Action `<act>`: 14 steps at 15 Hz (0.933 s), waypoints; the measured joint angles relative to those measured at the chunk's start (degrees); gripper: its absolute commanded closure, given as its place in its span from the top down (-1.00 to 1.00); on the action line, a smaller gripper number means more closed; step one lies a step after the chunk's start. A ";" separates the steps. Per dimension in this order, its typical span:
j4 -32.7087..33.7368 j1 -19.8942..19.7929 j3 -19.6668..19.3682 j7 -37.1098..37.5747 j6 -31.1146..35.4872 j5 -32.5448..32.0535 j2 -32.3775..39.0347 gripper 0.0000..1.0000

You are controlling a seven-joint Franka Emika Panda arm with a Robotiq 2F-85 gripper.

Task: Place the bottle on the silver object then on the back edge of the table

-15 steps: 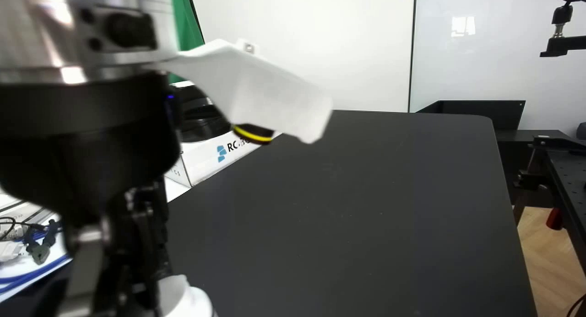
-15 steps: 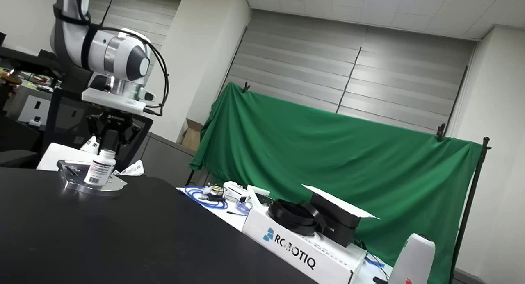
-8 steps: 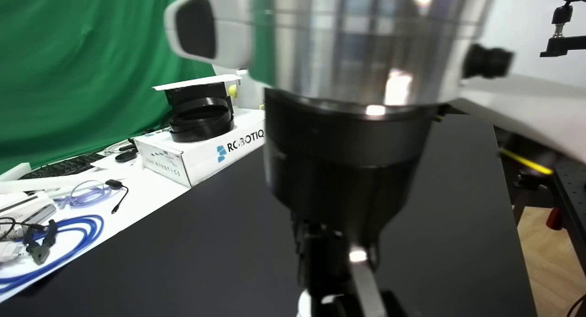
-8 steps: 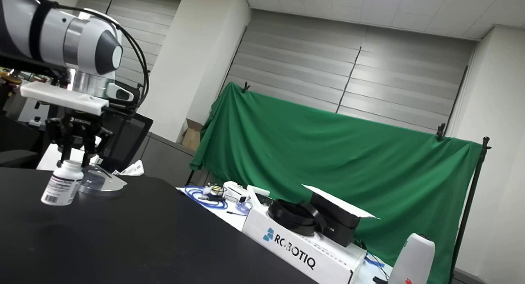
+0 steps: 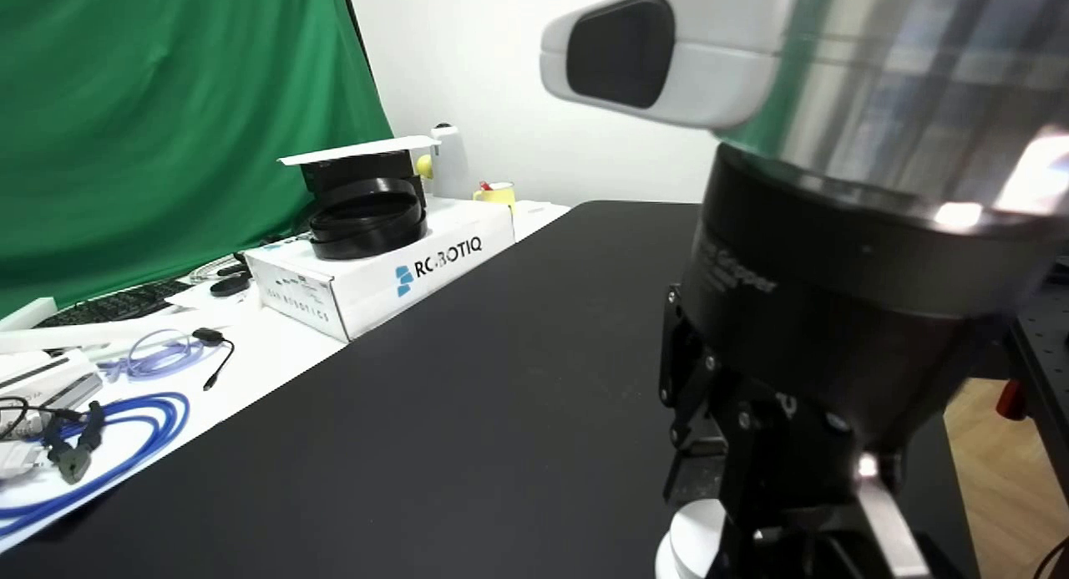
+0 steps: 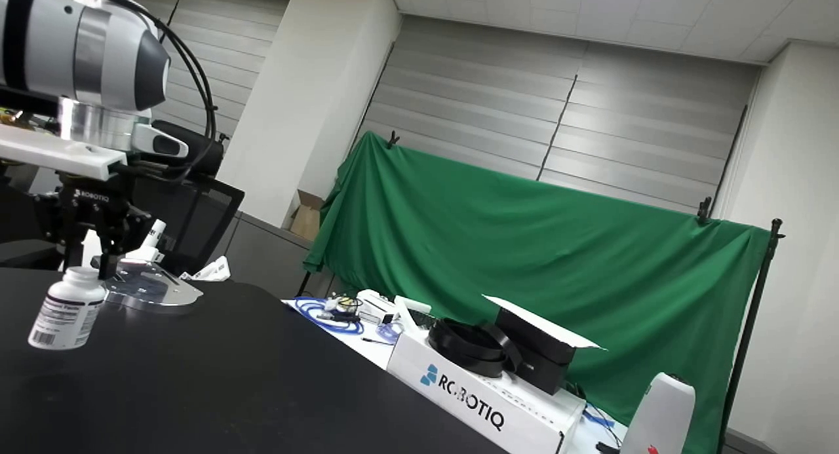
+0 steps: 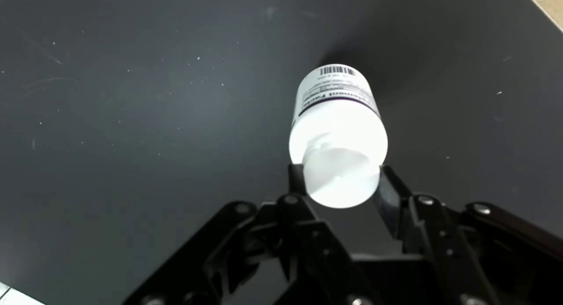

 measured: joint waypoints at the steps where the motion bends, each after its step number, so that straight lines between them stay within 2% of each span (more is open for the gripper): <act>1: -0.24 0.00 -0.04 0.94 0.15 -0.66 -0.03 -0.64; 7: -1.00 -0.01 -0.92 5.39 2.55 -5.03 0.25 -0.64; 14: -1.05 -0.01 -2.26 7.32 5.63 -7.66 2.55 -0.64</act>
